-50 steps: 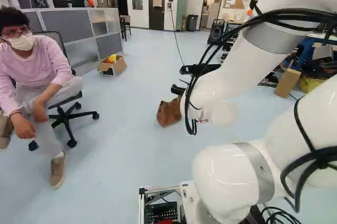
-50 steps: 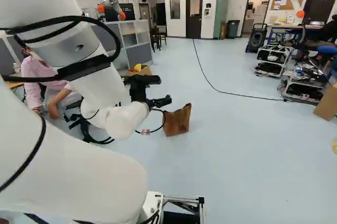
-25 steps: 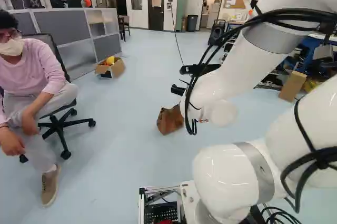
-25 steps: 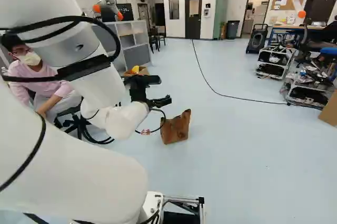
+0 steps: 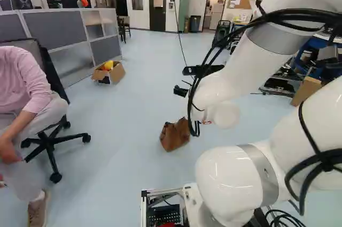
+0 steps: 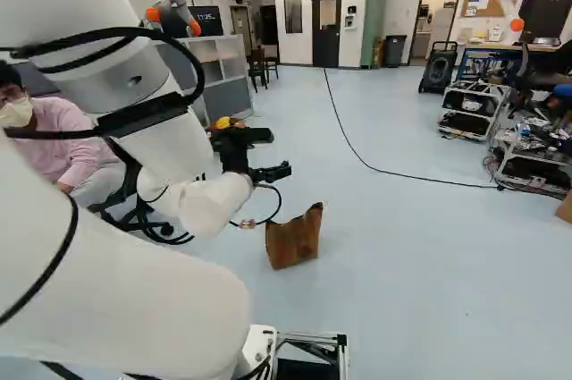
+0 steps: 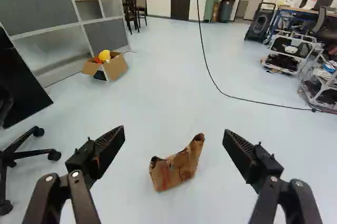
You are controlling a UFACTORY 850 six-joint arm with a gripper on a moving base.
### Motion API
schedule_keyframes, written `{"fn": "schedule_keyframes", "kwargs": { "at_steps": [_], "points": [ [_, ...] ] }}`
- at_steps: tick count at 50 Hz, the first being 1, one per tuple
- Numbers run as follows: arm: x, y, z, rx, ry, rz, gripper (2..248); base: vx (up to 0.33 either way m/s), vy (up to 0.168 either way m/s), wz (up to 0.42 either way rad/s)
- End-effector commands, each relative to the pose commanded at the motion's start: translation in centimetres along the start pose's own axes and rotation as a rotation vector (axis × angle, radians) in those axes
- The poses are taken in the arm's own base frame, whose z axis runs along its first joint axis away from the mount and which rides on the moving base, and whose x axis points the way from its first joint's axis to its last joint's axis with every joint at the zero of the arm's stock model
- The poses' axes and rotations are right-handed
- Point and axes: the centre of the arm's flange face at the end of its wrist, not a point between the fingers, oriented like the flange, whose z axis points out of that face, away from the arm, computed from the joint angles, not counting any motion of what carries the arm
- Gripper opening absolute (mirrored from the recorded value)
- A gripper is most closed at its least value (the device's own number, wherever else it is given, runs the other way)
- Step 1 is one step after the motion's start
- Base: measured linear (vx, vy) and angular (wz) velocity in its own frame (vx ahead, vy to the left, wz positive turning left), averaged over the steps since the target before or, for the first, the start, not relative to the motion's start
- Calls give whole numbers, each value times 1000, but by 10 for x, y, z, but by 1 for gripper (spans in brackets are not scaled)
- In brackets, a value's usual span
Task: Pick up the grocery bag from the ground
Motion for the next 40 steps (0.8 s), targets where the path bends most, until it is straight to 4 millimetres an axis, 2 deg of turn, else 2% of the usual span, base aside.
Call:
{"fn": "schedule_keyframes", "kwargs": {
  "at_steps": [19, 20, 22, 40],
  "points": [
    [0, 0, 0, 0, 0, 0, 247, 313, -2, -20],
    [6, 0, 11, 0, -6, 0, 247, 279, -2, -36],
    [8, 0, 16, 0, -8, 0, 247, 184, -6, -49],
    [21, 0, 46, 0, -17, 0, 247, 18, -1, -11]
  ]
}}
